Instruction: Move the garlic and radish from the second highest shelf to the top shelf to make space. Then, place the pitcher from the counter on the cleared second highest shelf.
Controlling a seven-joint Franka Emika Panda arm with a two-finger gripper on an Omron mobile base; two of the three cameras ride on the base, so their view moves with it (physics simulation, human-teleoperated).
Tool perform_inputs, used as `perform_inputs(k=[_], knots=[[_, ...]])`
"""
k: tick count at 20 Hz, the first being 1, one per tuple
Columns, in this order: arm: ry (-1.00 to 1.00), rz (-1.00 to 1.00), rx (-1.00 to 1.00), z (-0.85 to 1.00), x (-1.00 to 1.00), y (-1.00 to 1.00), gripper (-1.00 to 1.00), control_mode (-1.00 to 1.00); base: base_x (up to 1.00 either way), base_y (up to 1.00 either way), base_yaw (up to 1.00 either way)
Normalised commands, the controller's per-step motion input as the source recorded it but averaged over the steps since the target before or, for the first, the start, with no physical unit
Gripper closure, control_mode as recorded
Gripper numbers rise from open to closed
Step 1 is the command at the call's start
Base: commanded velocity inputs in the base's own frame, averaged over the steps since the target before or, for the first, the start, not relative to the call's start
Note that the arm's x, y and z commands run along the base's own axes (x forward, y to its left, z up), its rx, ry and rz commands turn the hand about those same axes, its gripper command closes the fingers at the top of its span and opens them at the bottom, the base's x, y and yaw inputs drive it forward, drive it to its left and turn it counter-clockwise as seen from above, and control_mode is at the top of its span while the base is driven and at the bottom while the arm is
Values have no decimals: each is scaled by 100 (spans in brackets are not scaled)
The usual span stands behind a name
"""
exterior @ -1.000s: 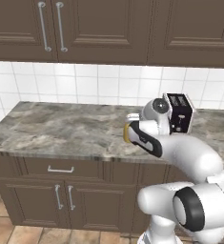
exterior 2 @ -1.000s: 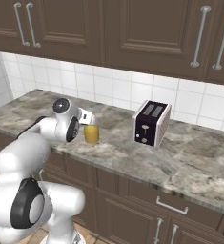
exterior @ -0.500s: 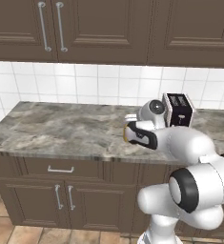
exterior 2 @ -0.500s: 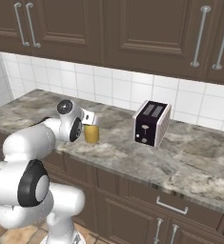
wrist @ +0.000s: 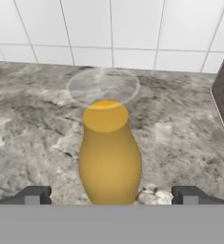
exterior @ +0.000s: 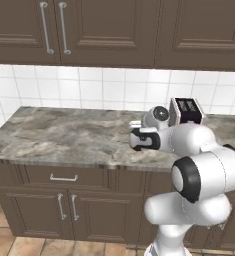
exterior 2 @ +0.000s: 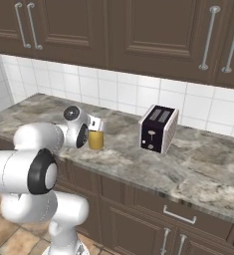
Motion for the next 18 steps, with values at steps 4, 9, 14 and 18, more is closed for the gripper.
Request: perform_inputs(k=[4,9,14,18], knots=[[0,0,0,-13,22,0,-100,-100,0,0,0],[0,0,0,-12,21,0,-100,-100,0,0,0],[0,0,0,-12,22,0,-100,-100,0,0,0],[0,0,0,-11,21,0,-100,-100,0,0,0]])
